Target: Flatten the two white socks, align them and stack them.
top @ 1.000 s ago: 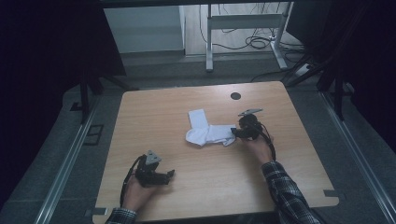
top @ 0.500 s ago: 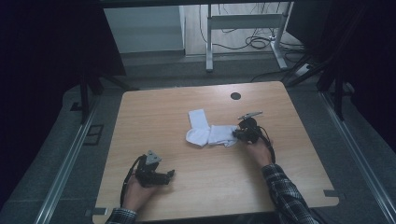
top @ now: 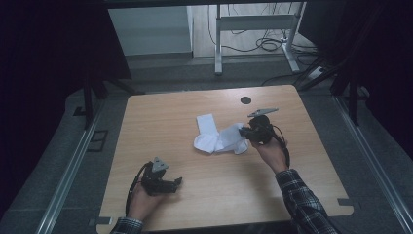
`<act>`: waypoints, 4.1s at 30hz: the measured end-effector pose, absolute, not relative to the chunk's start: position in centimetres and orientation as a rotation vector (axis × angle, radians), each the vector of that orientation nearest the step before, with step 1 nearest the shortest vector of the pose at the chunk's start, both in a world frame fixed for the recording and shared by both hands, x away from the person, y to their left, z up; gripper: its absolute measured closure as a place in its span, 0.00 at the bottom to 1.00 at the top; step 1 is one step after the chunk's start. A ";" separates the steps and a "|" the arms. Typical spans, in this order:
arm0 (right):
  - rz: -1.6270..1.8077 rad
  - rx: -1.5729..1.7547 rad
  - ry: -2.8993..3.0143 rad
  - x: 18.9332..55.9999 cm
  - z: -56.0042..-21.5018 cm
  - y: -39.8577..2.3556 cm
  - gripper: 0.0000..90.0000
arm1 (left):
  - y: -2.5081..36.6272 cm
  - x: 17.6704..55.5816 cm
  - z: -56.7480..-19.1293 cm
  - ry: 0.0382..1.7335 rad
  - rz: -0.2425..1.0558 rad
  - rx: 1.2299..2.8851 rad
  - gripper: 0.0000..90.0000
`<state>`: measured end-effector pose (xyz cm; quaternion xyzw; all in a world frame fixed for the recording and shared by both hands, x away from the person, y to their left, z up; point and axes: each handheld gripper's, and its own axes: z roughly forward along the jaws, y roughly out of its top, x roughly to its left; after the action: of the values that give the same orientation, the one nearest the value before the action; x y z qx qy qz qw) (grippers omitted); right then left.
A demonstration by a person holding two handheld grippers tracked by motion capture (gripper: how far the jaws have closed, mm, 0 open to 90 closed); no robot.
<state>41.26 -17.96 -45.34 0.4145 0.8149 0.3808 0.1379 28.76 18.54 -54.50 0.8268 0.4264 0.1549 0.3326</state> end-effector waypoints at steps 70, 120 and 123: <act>0.796 1.495 2.127 37.2 -52.4 -35.7 0.65 | 9.3 34.7 -51.3 1.042 0.396 2.102 0.39; 0.906 1.457 2.287 34.5 -52.4 -35.4 0.90 | -1.8 41.9 -53.6 1.000 0.309 2.177 0.97; 0.889 1.446 2.295 34.5 -52.2 -35.3 0.91 | -1.8 41.6 -53.5 0.994 0.324 2.182 0.98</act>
<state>34.47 -35.28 -52.22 0.5013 0.7957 0.3082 0.1433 41.59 -1.77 -53.54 0.8436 0.3844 0.1251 0.3533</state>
